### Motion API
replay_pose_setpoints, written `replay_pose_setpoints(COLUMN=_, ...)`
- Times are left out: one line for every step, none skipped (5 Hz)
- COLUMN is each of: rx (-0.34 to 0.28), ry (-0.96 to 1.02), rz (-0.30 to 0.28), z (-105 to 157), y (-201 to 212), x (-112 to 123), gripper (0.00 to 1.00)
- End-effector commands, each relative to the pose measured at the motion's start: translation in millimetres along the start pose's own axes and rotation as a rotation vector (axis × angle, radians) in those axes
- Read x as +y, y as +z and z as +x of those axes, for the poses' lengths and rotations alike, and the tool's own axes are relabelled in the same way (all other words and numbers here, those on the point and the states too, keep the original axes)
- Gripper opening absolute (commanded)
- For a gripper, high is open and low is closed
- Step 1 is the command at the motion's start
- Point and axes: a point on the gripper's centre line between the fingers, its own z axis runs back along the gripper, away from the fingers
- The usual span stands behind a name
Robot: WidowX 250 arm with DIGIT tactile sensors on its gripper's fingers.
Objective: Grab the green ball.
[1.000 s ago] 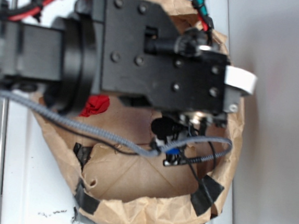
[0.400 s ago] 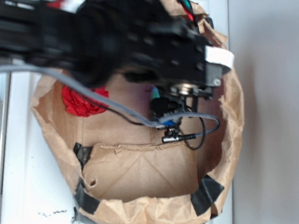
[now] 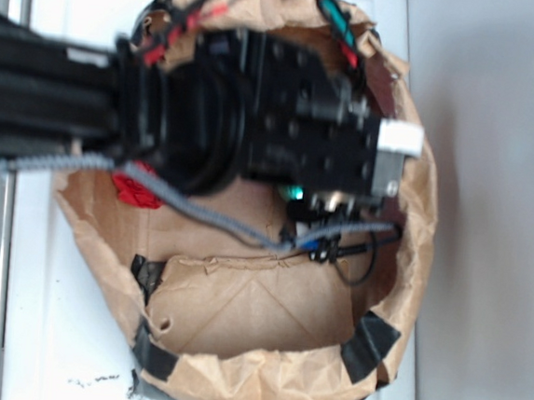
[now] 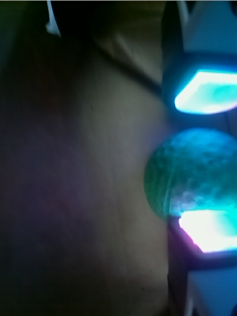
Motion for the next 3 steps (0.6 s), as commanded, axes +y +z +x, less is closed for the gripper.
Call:
replay_pose_setpoints(rx=-0.028, ry=0.043, rz=0.002, z=-5, y=13, x=9, gripper=0.00)
replay_pose_setpoints(rx=-0.020, ry=0.038, rz=-0.047, z=-7, y=26, x=16, gripper=0.00)
replay_pose_setpoints(rx=-0.063, ry=0.032, rz=-0.106, z=-13, y=52, x=25, gripper=0.00)
